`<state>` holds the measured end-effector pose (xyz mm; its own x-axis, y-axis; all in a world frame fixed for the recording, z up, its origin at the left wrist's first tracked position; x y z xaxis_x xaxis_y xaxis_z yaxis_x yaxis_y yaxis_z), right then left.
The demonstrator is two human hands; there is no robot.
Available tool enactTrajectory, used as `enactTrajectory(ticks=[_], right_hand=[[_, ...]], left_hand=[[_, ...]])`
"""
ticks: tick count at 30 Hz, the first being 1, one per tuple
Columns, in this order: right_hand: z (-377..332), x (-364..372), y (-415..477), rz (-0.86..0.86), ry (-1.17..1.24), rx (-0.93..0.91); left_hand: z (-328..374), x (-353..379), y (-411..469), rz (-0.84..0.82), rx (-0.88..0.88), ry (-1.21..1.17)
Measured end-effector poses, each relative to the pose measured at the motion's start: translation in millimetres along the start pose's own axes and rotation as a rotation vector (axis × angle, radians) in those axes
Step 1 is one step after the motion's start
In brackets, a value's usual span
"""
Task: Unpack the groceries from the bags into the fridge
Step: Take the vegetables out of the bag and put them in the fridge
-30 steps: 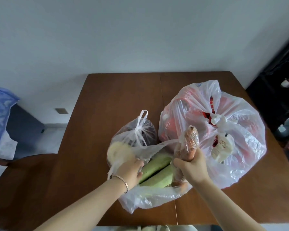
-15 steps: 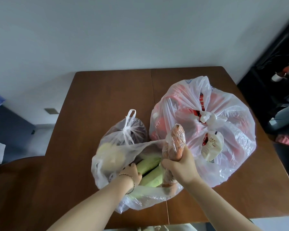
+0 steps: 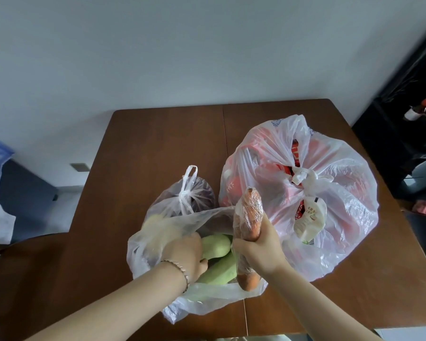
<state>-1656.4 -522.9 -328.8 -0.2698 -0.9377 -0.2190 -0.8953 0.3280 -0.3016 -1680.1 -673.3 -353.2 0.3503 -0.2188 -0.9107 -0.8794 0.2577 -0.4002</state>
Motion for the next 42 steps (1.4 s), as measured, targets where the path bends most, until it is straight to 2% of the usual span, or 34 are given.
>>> enactTrajectory(ticks=[4, 9, 13, 16, 18, 21, 24, 27, 29, 31, 35, 38, 42], right_hand=[[-13, 0, 2, 0.045, 0.108, 0.033], [-51, -7, 11, 0.168, 0.166, 0.029], [-96, -31, 9, 0.329, 0.206, 0.035], [-118, -66, -2, 0.502, 0.294, 0.068], [-124, -94, -16, 0.631, 0.324, 0.063], [-115, -139, -52, 0.81, 0.367, 0.074], [-91, -184, -104, 0.959, 0.362, 0.107], [-56, -221, -172, 1.094, 0.423, 0.149], [-31, -245, -222, 1.197, 0.533, 0.144], [-3, -265, -274, 1.271, 0.669, 0.153], [55, -308, -391, 1.47, 0.887, 0.048], [98, -340, -496, 1.661, 0.956, -0.063], [139, -365, -616, 1.918, 1.056, -0.172]], left_hand=[[-24, -69, -33, 0.158, 0.023, 0.03], [-63, -136, -29, 0.104, -0.062, -0.183], [-62, -179, -12, 0.197, 0.022, -0.298], [-53, -205, 8, 0.267, 0.106, -0.485], [-39, -211, 24, 0.234, 0.15, -0.728], [5, -200, 26, 0.006, 0.169, -1.138], [71, -167, 2, -0.382, 0.122, -1.413], [146, -134, -54, -0.856, 0.193, -1.447], [190, -118, -104, -1.07, 0.322, -1.353], [233, -101, -155, -1.174, 0.489, -1.172], [318, -57, -260, -1.181, 0.696, -0.814], [375, -22, -346, -1.195, 0.699, -0.652], [427, 16, -452, -1.366, 0.679, -0.608]])
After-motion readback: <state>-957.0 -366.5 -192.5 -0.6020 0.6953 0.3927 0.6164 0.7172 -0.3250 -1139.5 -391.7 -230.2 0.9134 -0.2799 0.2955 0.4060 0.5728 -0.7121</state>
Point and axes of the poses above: each hand's wrist, its own y-axis towards the middle knuckle, its own x-axis out of the palm, z = x × y, the point moved 5 cm from there along y, towards the middle knuckle, and after that the axes turned 11 degrees about z, right-handed, at the moved point
